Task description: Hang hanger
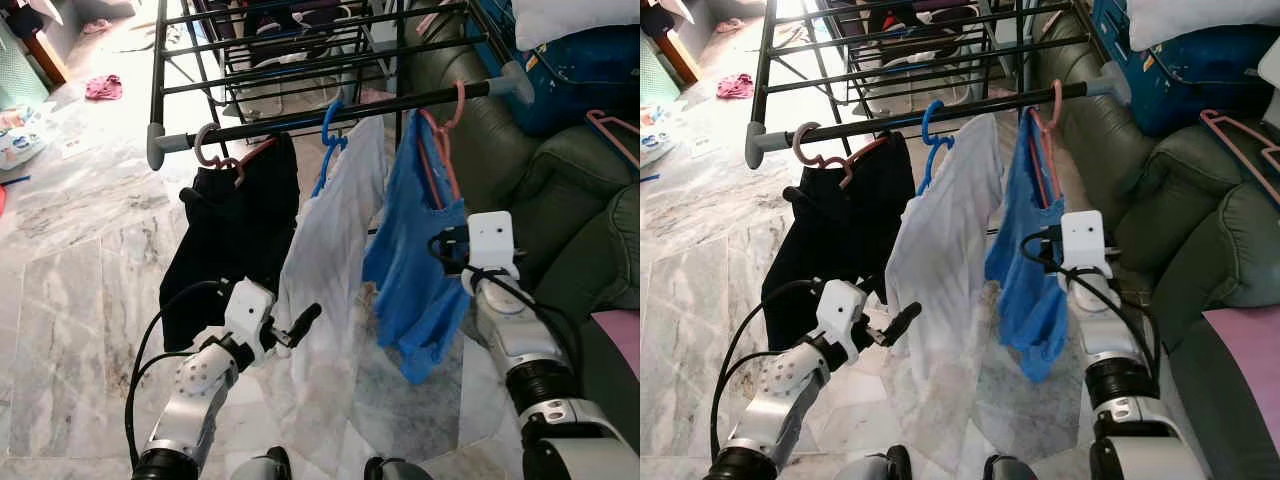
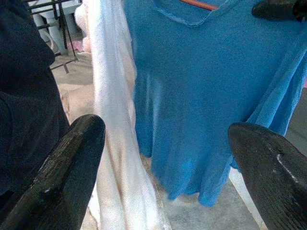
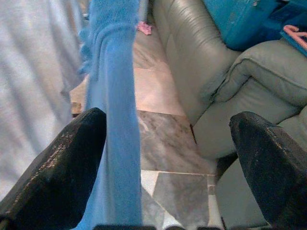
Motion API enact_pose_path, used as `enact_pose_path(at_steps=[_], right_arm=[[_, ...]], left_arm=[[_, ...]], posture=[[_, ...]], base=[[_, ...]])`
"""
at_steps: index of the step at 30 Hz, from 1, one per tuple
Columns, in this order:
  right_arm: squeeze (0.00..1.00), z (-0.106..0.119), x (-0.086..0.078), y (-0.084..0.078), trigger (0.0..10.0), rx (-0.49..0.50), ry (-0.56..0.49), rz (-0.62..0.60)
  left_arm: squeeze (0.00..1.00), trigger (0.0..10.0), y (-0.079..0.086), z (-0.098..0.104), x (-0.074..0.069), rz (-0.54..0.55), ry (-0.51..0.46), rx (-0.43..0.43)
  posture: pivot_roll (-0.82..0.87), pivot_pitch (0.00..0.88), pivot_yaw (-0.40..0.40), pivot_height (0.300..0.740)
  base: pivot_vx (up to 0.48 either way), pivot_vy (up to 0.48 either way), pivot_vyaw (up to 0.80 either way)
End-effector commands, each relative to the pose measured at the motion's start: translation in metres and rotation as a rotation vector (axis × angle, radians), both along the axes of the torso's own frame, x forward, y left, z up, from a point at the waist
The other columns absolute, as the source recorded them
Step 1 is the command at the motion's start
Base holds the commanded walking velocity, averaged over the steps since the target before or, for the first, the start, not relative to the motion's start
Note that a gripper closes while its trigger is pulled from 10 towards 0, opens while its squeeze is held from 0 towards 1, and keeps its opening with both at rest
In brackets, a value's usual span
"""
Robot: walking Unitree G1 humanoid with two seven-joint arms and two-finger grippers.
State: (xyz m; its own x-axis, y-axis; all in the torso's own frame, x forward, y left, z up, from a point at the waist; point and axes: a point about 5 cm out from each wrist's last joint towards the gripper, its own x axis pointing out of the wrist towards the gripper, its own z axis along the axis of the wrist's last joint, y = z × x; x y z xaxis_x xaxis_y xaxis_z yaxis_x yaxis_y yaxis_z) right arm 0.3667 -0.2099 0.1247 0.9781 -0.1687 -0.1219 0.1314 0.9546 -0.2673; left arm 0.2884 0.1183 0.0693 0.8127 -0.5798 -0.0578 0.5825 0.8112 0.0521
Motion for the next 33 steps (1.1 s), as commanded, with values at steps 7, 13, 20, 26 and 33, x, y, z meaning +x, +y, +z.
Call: enact_pose_path(at_steps=[7,13,20,26,33], right_arm=[[0.0,0.02,0.014,-0.014,10.0,-0.031,0.019,0.035],[0.0,0.023,0.02,-0.017,10.0,0.001,0.099,0.14],[0.0,0.021,0.018,-0.024,10.0,-0.012,0.175,0.215],[0.0,0.031,0.02,-0.036,10.0,-0.067,0.18,0.218],[0.0,0.048,0.025,-0.033,10.0,0.017,0.056,0.217]], left_arm=[[0.0,10.0,0.006,-0.008,-0.007,0.01,0.021,0.014],[0.0,10.0,0.012,-0.011,-0.01,0.039,0.029,0.024],[0.0,10.0,0.016,-0.015,-0.013,0.06,0.039,0.032],[0.0,10.0,0.017,-0.018,-0.013,0.061,0.049,0.041],[0.0,10.0,0.018,-0.014,-0.011,0.081,0.026,0.039]], posture=[[-0.01,0.195,0.082,0.74],[0.01,0.198,0.068,0.74],[0.02,0.201,0.06,0.74],[0.01,0.205,0.061,0.74],[0.02,0.201,0.061,0.74]], base=[[0.0,0.0,0.0],[0.0,0.0,0.0],[0.0,0.0,0.0],[0.0,0.0,0.0],[0.0,0.0,0.0]])
